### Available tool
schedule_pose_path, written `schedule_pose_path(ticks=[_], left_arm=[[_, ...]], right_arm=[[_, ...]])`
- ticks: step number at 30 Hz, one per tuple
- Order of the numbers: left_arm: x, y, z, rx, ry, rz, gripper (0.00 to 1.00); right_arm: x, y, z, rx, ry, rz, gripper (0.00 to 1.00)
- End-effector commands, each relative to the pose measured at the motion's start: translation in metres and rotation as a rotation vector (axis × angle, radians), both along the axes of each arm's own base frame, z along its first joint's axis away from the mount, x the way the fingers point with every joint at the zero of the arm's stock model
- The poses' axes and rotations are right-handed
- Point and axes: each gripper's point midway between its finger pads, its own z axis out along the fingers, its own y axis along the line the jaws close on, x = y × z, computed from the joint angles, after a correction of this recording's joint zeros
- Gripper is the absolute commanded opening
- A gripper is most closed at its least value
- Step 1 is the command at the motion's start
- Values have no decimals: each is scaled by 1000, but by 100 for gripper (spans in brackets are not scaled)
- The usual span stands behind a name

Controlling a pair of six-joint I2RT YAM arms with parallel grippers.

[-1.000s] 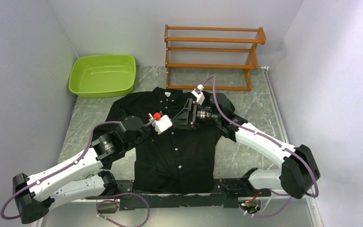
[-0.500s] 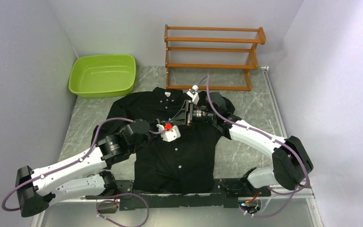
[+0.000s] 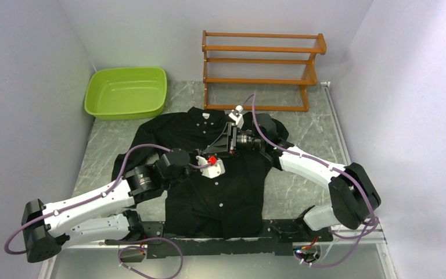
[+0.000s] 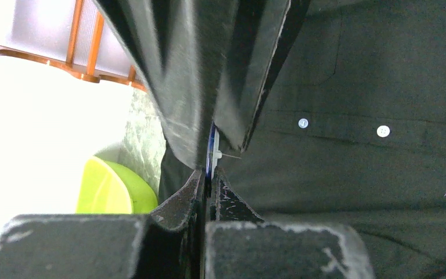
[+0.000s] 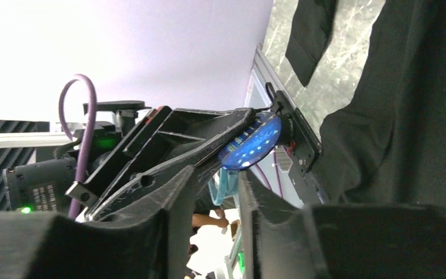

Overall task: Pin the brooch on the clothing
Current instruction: Adjust the brooch.

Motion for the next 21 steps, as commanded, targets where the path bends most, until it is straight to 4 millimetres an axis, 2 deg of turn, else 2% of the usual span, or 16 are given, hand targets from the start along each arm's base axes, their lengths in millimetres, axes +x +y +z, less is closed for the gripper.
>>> schedule_pose_path(ticks=[1, 3, 5, 18, 21], left_arm=[[3, -2, 21, -4, -49, 3, 3], [2, -2, 22, -8, -50, 0, 3], [2, -3, 23, -9, -54, -2, 2], [4, -8, 25, 13, -77, -2, 2], [3, -10, 25, 14, -78, -9, 2]], right_arm=[[5, -6, 20, 94, -39, -2, 41], [8, -9, 21, 98, -42, -12, 52], [10, -8, 20, 84, -47, -13, 53], [9, -4, 6, 60, 15, 6, 48], [10, -3, 6, 76, 25, 3, 42]])
